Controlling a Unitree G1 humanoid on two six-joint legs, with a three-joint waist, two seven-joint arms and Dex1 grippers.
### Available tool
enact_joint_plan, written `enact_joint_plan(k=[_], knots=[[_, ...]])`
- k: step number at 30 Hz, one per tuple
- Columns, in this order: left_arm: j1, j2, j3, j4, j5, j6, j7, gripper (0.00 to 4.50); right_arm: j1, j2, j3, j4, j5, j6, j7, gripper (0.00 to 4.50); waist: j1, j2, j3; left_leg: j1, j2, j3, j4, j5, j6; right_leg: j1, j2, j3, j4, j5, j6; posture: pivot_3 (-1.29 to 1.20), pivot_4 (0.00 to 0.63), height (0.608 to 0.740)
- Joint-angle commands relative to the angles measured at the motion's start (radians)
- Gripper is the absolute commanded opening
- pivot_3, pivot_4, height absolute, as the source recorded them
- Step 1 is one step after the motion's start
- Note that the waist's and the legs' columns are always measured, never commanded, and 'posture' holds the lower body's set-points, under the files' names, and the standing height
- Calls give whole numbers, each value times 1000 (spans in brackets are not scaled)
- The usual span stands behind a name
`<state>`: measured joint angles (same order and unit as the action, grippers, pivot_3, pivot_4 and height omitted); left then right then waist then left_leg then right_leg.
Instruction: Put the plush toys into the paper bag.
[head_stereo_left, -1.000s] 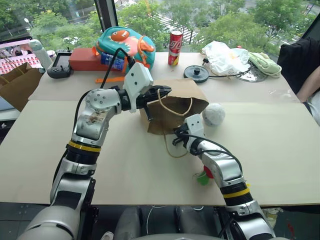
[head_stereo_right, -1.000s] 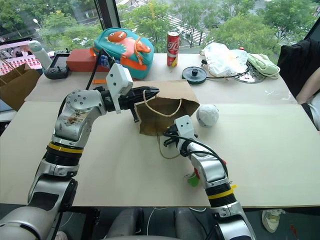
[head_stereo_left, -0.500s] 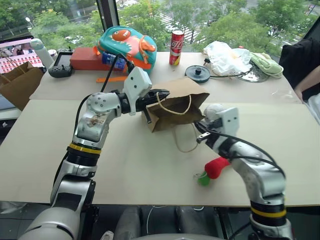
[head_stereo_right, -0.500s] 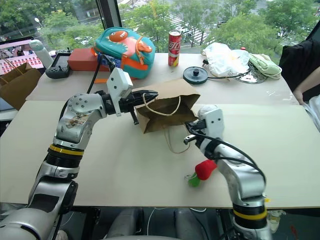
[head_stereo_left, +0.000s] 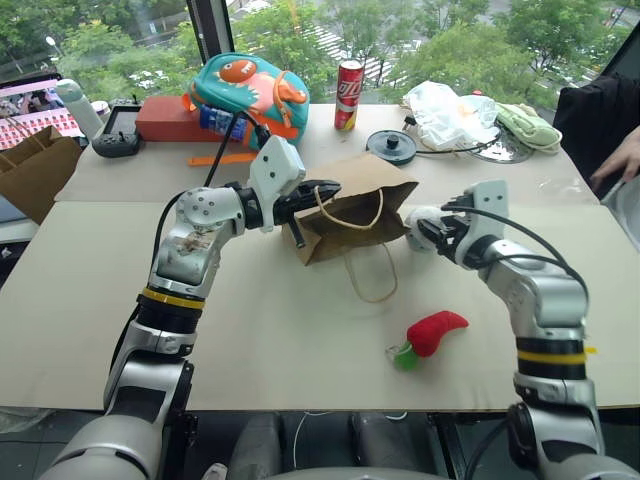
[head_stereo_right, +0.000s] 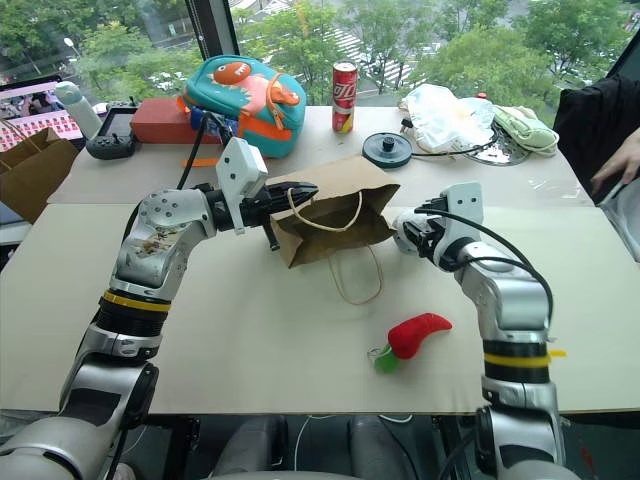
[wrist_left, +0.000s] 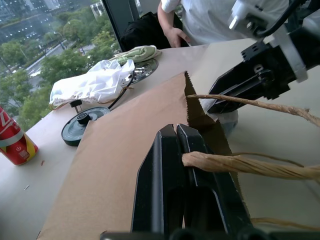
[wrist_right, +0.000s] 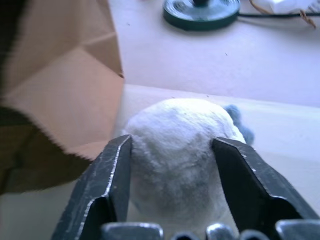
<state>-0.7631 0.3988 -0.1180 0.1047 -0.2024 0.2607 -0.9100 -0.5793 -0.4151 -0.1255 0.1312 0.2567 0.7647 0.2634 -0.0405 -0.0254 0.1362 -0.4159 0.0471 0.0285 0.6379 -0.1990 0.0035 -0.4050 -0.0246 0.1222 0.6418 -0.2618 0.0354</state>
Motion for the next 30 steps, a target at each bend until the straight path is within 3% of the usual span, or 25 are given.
enact_joint_plan(k=[1, 7, 8, 16, 23, 30], knots=[[-14, 3, 18, -21, -12, -20, 7, 0, -30, -6, 24, 76, -46, -60, 1, 4446, 1, 0, 0, 0, 0, 0, 0, 0, 0, 0, 0, 0, 0, 0, 0, 0, 150, 733], [-16, 6, 22, -25, -13, -18, 8, 0, -20, -6, 30, 102, -56, -78, 13, 4446, 3, 0, 0, 0, -1, 0, 0, 0, 0, 0, -1, 0, 0, 0, 0, 0, 150, 733], [-17, 7, 22, -25, -13, -19, 8, 0, -17, -4, 25, 98, -55, -82, 12, 3919, 2, 0, 0, 0, -1, 0, 0, 0, 0, 0, -1, 0, 0, 0, 0, 0, 150, 733], [-19, 5, 22, -20, -12, -22, 11, 0, 4, -4, 0, 43, -36, -92, 18, 1388, 1, 0, 0, 0, 0, 0, 0, 0, 0, 0, -1, 0, 0, 0, 0, 0, 150, 733], [-25, -6, 35, -19, -29, -1, 20, 0, 75, -46, -92, -198, 17, -10, 19, 1388, 2, 1, 0, -1, -1, 0, 0, 0, 0, 0, -1, 0, 0, 0, 0, 0, 150, 733], [-31, -21, 61, -44, -74, 66, 41, 0, 175, -99, -186, -668, 318, 332, 109, 1388, -4, 2, 1, -1, 0, -1, -1, 0, 0, 0, 0, 0, 0, 0, 0, 0, 150, 733]])
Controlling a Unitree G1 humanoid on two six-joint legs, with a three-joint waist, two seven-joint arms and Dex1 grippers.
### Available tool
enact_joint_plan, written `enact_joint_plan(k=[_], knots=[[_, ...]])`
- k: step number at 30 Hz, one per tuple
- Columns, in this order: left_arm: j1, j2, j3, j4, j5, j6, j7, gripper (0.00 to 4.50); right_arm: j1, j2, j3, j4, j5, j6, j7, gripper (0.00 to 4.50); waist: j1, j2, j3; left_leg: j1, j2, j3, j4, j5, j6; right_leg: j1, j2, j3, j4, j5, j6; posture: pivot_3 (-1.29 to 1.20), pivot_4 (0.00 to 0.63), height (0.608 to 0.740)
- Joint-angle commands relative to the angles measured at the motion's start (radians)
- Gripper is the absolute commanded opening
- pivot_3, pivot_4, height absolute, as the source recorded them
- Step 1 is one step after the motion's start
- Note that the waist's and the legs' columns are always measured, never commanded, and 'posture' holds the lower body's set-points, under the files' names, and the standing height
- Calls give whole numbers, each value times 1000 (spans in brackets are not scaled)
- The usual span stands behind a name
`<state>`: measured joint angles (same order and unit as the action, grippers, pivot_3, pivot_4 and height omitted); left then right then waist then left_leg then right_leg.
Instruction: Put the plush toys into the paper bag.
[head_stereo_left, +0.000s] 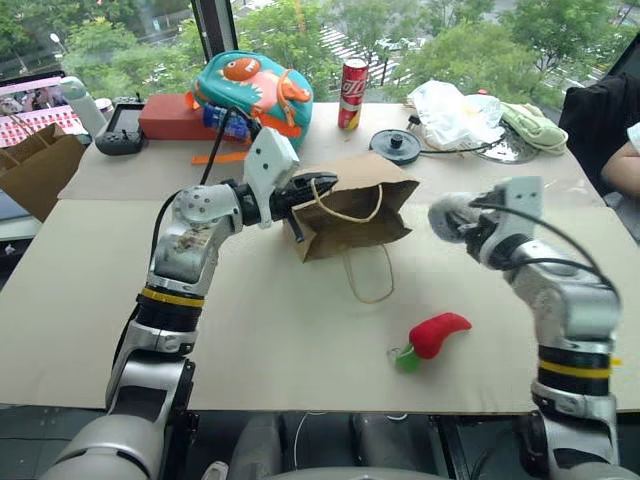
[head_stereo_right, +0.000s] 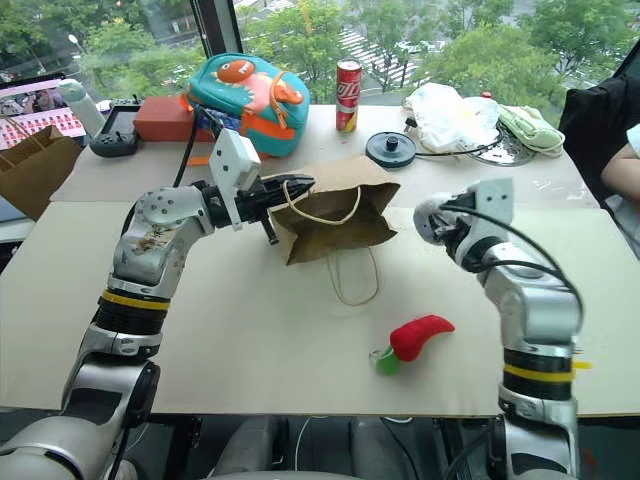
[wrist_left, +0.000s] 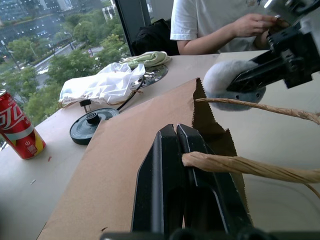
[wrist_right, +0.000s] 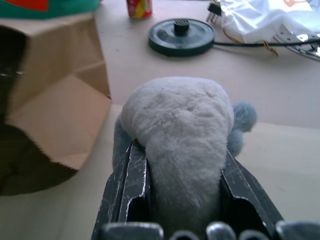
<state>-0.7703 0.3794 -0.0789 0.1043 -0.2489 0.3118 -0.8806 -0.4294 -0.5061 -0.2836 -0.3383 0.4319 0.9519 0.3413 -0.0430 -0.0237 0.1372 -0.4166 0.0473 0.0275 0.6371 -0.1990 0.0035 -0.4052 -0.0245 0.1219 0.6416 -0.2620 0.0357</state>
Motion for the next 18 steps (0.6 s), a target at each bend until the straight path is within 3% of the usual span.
enact_joint_plan(k=[1, 7, 18], knots=[[-24, -1, 20, -46, -29, 17, 13, 0, 24, 2, -28, -227, 168, 184, 20, 1388, -3, 0, 0, 0, 0, 0, 0, 0, 0, 0, 0, 0, 0, 0, 0, 0, 150, 733], [-34, -3, 16, -50, -42, 31, 18, 0, 6, 51, 74, -306, 232, 284, -19, 1388, -1, 0, 0, 1, 0, 0, 0, 0, 0, 0, 0, 0, 0, 0, 0, 0, 150, 733], [-37, -9, 5, -62, -52, 45, 1, 0, -233, 225, 212, 131, 29, 86, -150, 1388, 0, 0, 0, 0, 0, 0, 0, 0, 0, 0, 0, 0, 0, 0, 0, 0, 150, 733]])
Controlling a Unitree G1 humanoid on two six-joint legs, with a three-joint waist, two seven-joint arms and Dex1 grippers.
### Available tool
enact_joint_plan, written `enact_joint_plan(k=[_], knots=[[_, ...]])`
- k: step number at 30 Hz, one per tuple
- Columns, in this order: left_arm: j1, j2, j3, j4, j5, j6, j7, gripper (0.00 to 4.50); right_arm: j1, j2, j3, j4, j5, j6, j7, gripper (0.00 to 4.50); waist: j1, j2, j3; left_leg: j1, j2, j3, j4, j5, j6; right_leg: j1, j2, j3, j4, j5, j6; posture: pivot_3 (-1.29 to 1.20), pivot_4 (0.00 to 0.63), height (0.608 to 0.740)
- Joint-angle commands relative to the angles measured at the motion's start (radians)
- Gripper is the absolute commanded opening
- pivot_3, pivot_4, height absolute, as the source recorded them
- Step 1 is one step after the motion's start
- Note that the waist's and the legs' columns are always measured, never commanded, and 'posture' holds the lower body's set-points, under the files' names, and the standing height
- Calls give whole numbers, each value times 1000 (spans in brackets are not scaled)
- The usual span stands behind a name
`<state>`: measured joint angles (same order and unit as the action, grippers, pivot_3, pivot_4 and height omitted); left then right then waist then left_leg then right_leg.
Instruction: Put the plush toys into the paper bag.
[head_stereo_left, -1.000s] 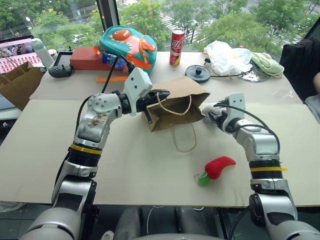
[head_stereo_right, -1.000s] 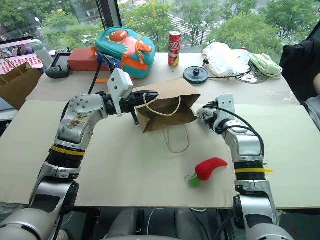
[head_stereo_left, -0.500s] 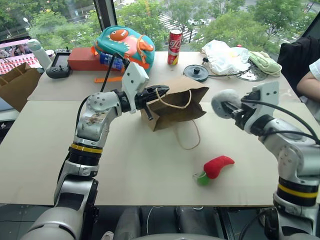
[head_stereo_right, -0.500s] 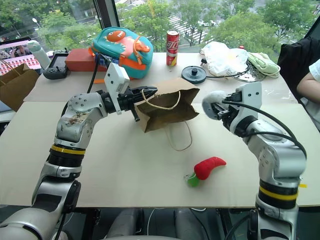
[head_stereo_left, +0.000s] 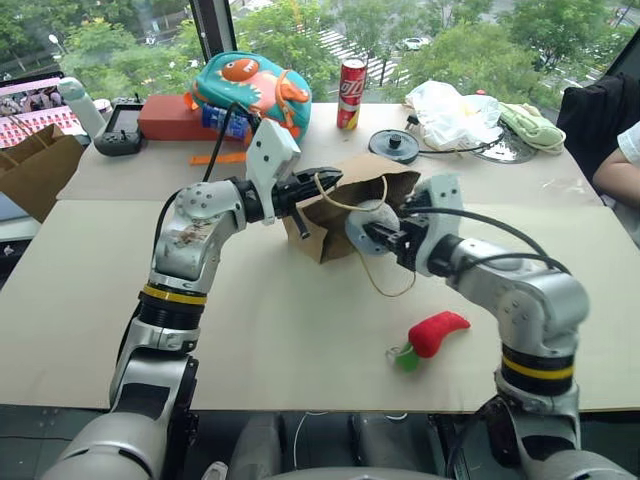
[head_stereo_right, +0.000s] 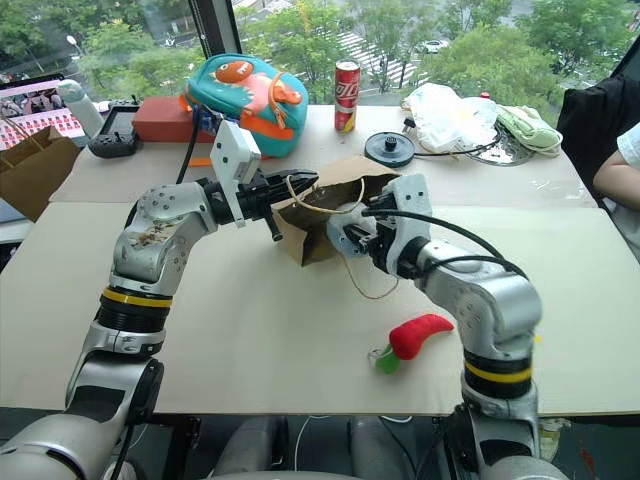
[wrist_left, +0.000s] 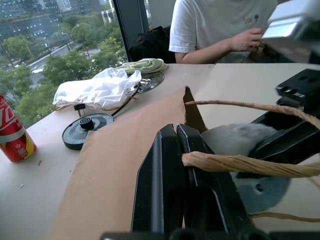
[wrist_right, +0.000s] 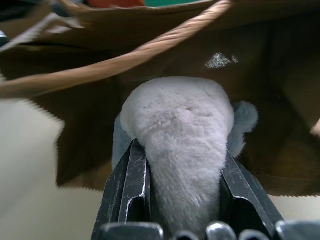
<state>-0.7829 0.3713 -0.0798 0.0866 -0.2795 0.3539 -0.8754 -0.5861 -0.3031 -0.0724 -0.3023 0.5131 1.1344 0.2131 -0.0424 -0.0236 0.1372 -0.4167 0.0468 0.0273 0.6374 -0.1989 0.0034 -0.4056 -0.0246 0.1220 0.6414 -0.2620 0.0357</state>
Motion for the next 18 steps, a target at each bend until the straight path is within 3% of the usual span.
enact_joint_plan(k=[1, 6, 10, 15, 18], knots=[[-22, -1, 3, -46, -20, 2, -6, 0, -103, 34, -1, 147, -69, -121, -29, 1388, -1, 0, 0, 0, 0, 0, 0, 0, 0, 0, 0, 0, 0, 0, 0, 0, 150, 733], [-19, -2, -1, -50, -19, 1, -8, 0, -165, 59, -9, 286, -124, -202, -45, 1388, 0, 0, 0, 0, 0, 0, -2, 0, 0, -1, 0, 0, 0, 0, 0, 0, 150, 733], [-18, 0, -4, -49, -13, -3, -10, 0, -177, 67, 8, 289, -126, -211, -23, 2418, -1, 0, 0, 0, 0, 0, -3, 0, 0, -1, 0, 0, 0, 0, 0, 0, 150, 733], [-13, 5, -6, -48, -9, -7, -14, 0, -158, 60, 24, 235, -122, -181, -3, 4107, -2, 0, 0, -1, 0, 0, -3, 0, 0, -1, 0, 0, 0, 0, 0, 0, 150, 733], [-11, 8, -6, -47, -7, -10, -16, 0, -131, 38, 25, 143, -93, -138, 27, 4107, -1, 0, 0, -1, 0, 0, -3, 0, 0, -1, 0, 0, 0, 0, 0, 0, 150, 733]])
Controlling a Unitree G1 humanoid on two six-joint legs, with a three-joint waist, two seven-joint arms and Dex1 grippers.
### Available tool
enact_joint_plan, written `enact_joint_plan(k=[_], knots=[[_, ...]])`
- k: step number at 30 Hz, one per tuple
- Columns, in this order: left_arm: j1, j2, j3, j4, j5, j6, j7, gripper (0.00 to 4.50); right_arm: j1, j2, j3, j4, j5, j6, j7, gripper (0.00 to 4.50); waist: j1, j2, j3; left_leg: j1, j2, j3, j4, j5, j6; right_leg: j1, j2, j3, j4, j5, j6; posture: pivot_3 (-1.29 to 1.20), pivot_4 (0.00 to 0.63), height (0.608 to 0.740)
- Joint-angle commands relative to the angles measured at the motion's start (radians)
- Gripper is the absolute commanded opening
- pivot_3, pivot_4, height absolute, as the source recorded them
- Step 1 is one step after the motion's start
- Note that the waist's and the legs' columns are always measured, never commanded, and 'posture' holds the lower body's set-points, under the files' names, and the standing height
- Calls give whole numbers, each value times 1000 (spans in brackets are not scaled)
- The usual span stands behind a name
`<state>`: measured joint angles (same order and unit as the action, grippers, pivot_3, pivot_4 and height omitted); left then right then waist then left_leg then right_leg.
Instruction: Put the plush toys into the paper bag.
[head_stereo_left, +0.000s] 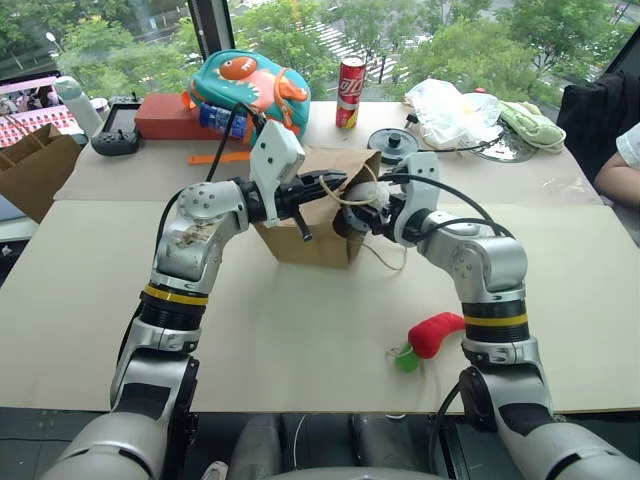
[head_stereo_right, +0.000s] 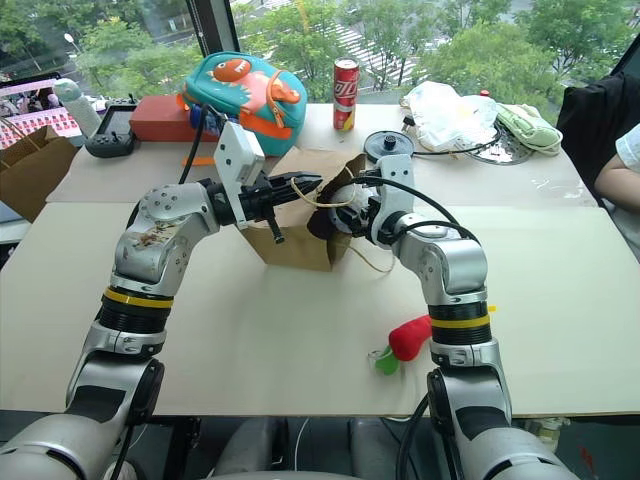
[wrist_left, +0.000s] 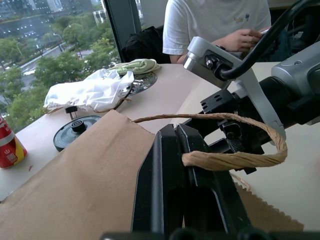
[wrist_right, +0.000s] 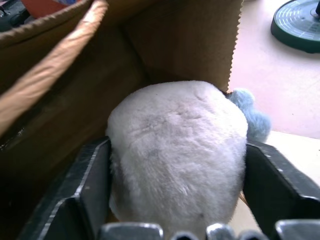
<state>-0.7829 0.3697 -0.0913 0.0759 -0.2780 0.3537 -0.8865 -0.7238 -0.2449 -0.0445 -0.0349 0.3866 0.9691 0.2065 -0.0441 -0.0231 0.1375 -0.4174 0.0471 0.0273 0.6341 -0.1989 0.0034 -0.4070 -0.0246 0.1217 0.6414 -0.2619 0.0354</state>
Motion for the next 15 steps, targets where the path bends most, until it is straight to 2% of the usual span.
enact_joint_plan(k=[1, 9, 15], knots=[[-12, 11, 6, -36, -9, -9, -5, 0, 7, -17, -5, -135, 38, 34, 34, 4107, 0, 0, 0, 0, 0, 0, 0, 0, 0, 0, 0, 0, 0, 0, 0, 0, 150, 733], [-10, 5, 10, -45, -26, 0, -9, 0, -6, 11, 9, -107, 17, 24, 29, 4107, -1, 0, 0, 0, 0, 0, 0, 0, 0, 0, 0, 0, 0, 0, 0, 0, 150, 733], [-6, 6, 24, -57, -43, 16, -7, 0, 64, -119, -42, -234, 60, 75, 97, 4107, 8, 0, 0, -2, 0, -1, 0, 0, 0, 0, 0, -1, 0, 0, 0, 0, 150, 733]])
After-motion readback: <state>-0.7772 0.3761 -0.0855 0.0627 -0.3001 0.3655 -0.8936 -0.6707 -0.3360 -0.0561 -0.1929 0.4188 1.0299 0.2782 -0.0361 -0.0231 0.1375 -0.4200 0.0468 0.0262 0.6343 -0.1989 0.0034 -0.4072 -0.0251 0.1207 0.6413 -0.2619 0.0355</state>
